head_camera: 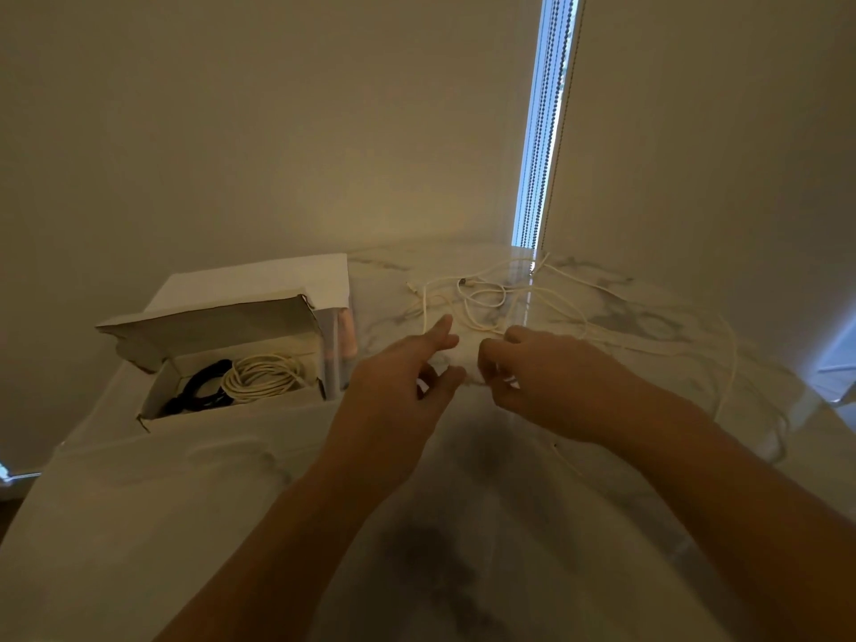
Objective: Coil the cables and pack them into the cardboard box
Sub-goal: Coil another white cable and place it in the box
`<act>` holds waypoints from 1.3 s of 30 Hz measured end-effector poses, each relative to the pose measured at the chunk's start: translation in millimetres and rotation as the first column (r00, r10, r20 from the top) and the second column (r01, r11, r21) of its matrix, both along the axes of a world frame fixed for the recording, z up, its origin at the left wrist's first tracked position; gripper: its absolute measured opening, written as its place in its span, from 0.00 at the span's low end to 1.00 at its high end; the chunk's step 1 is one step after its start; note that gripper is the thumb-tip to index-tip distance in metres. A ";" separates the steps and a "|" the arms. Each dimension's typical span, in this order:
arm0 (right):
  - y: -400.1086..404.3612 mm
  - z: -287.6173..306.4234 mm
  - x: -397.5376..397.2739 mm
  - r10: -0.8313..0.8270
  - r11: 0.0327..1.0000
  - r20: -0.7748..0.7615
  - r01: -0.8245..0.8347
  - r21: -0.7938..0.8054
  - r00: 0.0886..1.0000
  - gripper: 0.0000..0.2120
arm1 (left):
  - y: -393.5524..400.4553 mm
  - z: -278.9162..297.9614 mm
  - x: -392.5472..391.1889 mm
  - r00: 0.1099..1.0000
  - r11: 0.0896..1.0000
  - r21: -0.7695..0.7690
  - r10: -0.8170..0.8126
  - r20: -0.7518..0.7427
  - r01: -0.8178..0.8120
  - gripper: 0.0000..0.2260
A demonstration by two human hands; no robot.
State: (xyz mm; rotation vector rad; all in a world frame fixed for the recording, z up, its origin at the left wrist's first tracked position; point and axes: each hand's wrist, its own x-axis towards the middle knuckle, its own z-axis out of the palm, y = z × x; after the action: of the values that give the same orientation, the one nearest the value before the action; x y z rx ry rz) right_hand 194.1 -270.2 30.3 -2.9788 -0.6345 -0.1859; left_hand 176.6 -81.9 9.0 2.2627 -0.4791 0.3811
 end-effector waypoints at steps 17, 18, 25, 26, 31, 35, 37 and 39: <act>-10.1 28.7 -12.4 0.136 0.903 0.106 -0.167 0.396 0.985 0.05 | -3.0 17.5 -15.4 0.938 0.962 -0.243 -0.194 -0.286 0.124 0.17; -13.0 29.1 -10.9 0.133 0.893 0.122 -0.172 0.417 0.984 0.07 | -2.4 19.6 -15.5 0.924 0.932 -0.343 -0.232 -0.304 0.122 0.17; -20.5 21.9 -0.5 0.001 0.929 0.218 -0.082 0.360 0.976 0.18 | 12.1 35.6 -15.9 0.754 0.488 -0.871 -0.590 -0.290 0.047 0.16; -19.6 19.6 0.3 -0.008 0.931 0.209 -0.069 0.359 0.978 0.15 | 14.3 37.7 -15.2 0.733 0.419 -0.907 -0.632 -0.251 0.050 0.15; -6.6 10.2 -0.8 0.040 0.940 0.121 -0.079 0.331 0.992 0.13 | 25.5 41.3 -9.3 0.739 0.219 -0.975 -0.661 -0.128 0.027 0.15; 12.1 11.0 -12.7 0.091 0.962 0.003 -0.089 0.259 0.996 0.12 | 33.9 40.3 -5.0 0.784 0.147 -0.989 -0.612 -0.101 -0.013 0.16; 21.2 11.7 -21.4 0.125 0.960 -0.035 -0.112 0.255 0.991 0.13 | 34.9 38.2 -2.4 0.820 0.107 -0.993 -0.564 -0.096 -0.042 0.16; 29.7 13.6 -31.7 0.170 0.957 -0.037 -0.156 0.244 0.985 0.15 | 34.6 36.1 -0.1 0.853 0.105 -0.993 -0.511 -0.107 -0.062 0.16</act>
State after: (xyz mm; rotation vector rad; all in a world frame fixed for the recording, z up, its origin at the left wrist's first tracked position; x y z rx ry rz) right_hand 162.4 -240.6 43.9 -2.6755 -0.7857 -0.1516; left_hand 176.5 -47.3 45.1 0.7855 -0.1885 -0.0590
